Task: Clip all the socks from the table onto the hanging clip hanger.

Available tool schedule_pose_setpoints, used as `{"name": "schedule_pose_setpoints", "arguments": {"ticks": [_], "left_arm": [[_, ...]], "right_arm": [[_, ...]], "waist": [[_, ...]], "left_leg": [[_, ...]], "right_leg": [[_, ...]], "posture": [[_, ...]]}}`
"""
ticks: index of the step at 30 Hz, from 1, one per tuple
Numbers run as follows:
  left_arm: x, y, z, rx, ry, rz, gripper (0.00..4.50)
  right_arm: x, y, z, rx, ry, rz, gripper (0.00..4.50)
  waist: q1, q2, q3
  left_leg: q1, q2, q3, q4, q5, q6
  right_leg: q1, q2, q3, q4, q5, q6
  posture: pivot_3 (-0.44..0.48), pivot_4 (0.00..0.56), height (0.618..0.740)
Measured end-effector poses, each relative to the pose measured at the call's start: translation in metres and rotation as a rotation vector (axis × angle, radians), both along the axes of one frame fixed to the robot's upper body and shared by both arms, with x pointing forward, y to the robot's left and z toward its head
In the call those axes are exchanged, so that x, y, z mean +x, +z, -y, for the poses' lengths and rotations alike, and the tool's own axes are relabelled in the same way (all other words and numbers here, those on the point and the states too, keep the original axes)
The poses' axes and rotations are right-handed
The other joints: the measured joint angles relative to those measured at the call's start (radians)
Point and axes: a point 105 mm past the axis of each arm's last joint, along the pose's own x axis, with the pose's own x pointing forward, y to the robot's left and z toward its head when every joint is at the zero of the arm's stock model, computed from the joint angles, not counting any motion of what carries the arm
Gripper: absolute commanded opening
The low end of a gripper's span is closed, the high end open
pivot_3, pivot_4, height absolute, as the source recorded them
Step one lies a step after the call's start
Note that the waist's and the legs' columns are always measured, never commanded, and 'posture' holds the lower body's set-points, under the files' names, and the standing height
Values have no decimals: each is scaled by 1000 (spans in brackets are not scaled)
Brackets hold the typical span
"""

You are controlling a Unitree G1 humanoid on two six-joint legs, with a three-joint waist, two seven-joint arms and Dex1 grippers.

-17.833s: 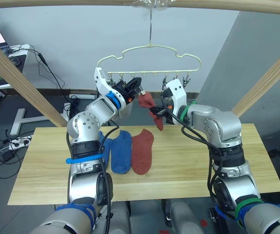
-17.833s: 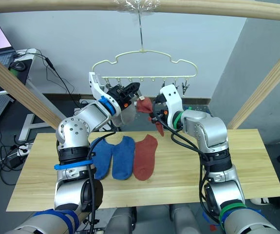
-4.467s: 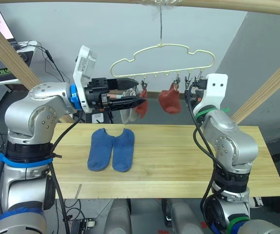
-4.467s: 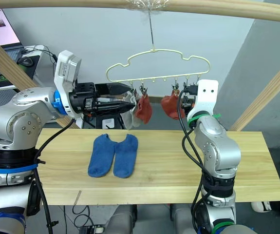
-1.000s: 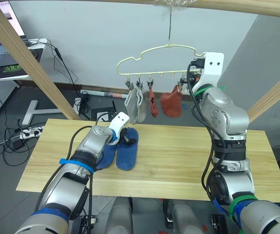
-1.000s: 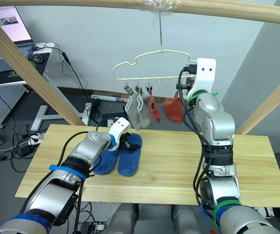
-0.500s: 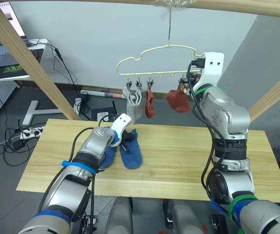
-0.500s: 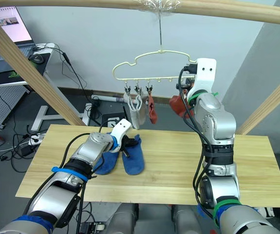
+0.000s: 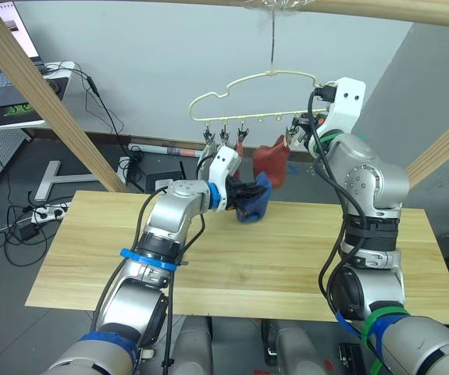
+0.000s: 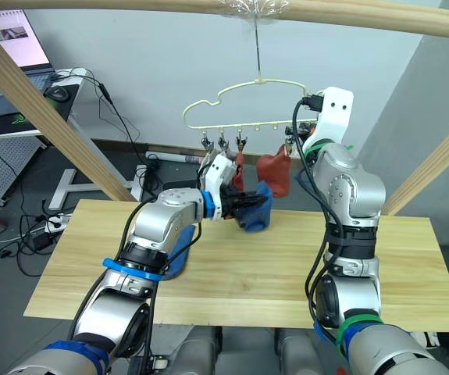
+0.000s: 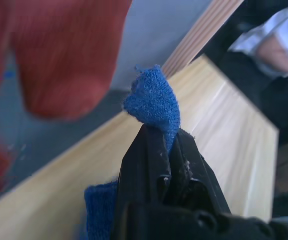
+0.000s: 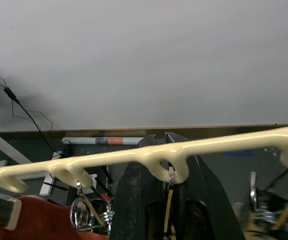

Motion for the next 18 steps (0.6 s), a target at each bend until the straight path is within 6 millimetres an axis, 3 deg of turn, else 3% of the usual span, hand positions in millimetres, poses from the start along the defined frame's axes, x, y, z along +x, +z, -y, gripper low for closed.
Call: {"name": "schedule_pose_setpoints", "arguments": {"ticks": [6, 18], "left_arm": [[4, 18, 27, -42, -28, 32, 14], [20, 16, 57, -82, -11, 25, 14]], "right_arm": [[0, 2, 1, 18, -3, -10, 0], [-2, 4, 2, 29, -11, -11, 0]], "waist": [[-1, 0, 0], [-15, 0, 0]], "left_leg": [[0, 0, 0, 0, 0, 0], [-1, 0, 0, 0, 0, 0]], "right_leg": [[0, 0, 0, 0, 0, 0], [0, 0, 0, -1, 0, 0]], "posture": [[104, 212, 740], [82, 210, 740]]}}
